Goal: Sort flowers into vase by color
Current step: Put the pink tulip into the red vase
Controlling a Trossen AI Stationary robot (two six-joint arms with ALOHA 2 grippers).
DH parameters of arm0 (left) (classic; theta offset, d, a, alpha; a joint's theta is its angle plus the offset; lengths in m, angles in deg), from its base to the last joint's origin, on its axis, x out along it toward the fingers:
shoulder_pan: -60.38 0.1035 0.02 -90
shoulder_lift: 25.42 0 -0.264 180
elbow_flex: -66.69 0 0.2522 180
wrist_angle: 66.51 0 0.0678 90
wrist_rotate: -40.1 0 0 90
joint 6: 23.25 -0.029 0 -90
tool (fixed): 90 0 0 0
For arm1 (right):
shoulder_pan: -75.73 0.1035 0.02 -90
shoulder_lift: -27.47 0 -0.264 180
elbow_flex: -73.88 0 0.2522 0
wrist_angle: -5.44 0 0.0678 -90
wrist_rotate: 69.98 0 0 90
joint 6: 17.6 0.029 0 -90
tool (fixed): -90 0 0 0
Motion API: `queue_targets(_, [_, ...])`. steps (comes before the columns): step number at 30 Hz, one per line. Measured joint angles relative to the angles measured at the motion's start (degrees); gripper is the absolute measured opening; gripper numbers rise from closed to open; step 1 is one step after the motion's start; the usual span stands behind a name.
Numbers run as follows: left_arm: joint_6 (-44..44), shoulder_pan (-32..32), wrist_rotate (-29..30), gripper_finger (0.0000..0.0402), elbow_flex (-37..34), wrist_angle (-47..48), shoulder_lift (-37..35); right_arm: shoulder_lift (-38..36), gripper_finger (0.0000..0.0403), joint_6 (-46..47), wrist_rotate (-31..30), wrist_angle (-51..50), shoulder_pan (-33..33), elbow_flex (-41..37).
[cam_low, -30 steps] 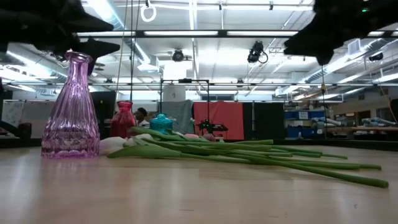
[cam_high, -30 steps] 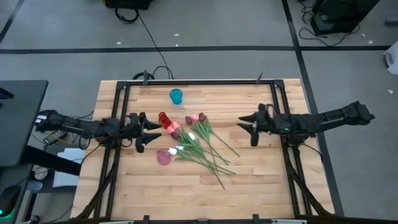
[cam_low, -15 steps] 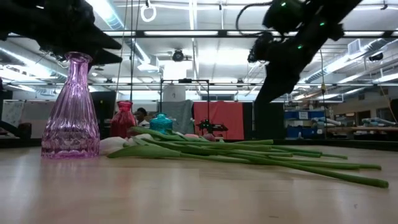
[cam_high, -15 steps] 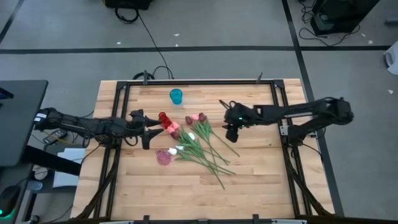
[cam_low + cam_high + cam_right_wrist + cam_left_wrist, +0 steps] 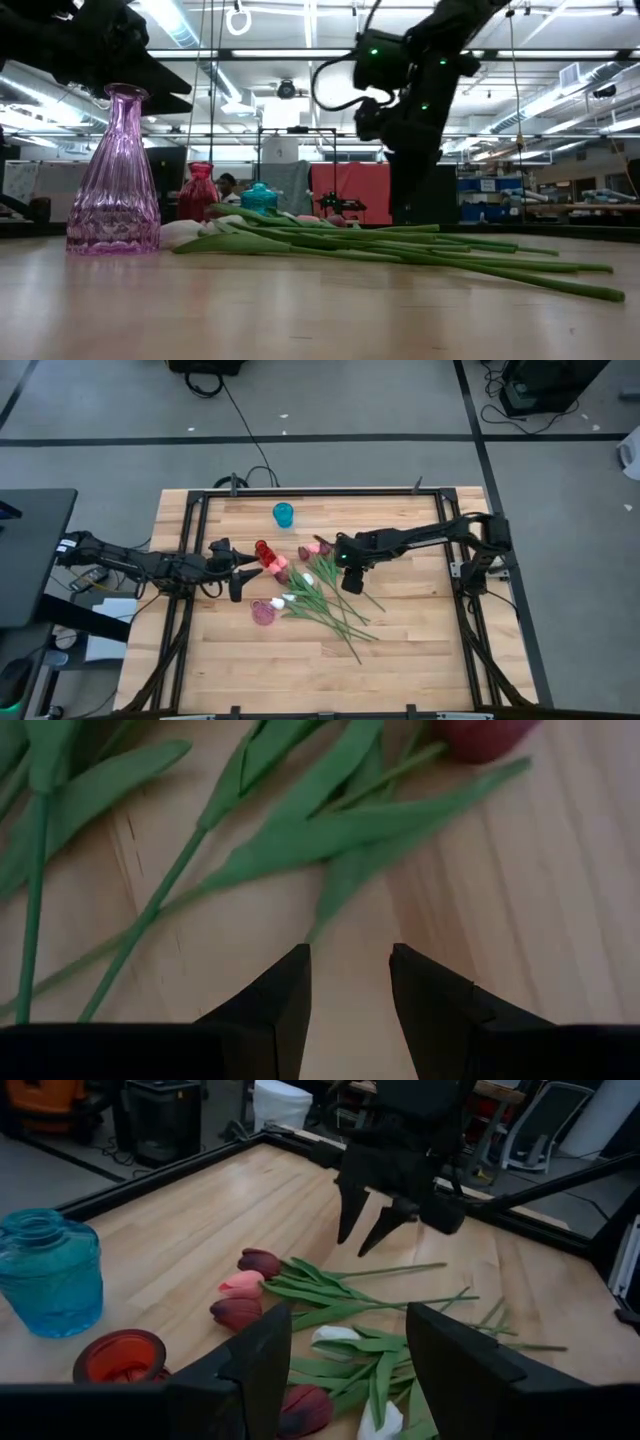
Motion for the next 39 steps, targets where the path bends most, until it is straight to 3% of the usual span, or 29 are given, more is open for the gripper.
queue_targets(8, [1.6, 0.0, 2.0, 0.0203, 0.0, -0.2, 0.1, 7.6, 0.0149, -0.4, -0.2, -4.7, 0.6, 6.1])
queue_targets(14, [1.6, 0.0, 2.8, 0.0203, 0.0, -0.2, 0.0, 8.8, 0.0147, -0.4, -0.2, -4.9, 0.6, 6.5])
queue_targets(18, [1.6, 0.0, 2.8, 0.0203, 0.0, -0.2, 0.0, 8.7, 0.012, 0.0, 0.4, -4.5, 0.6, 6.5])
queue_targets(27, [3.1, 0.0, 2.5, 0.0203, 0.0, -0.1, 0.0, 8.8, 0.0013, 0.2, 3.3, -4.2, 0.3, 6.0])
queue_targets(31, [4.4, 0.0, 2.4, 0.0203, 0.0, -0.6, 0.0, 8.8, 0.001, 0.1, 3.4, -4.6, 0.1, 6.0])
queue_targets(36, [2.5, -0.2, -3.4, 0.0203, 0.0, -4.7, 0.0, 8.8, 0.0006, -0.1, 3.0, -8.6, -1.3, 7.5])
queue_targets(39, [1.2, -0.3, -3.9, 0.0203, 0.0, -4.8, 0.0, 8.6, 0.0008, -0.5, 2.7, -10.3, -2.0, 9.2])
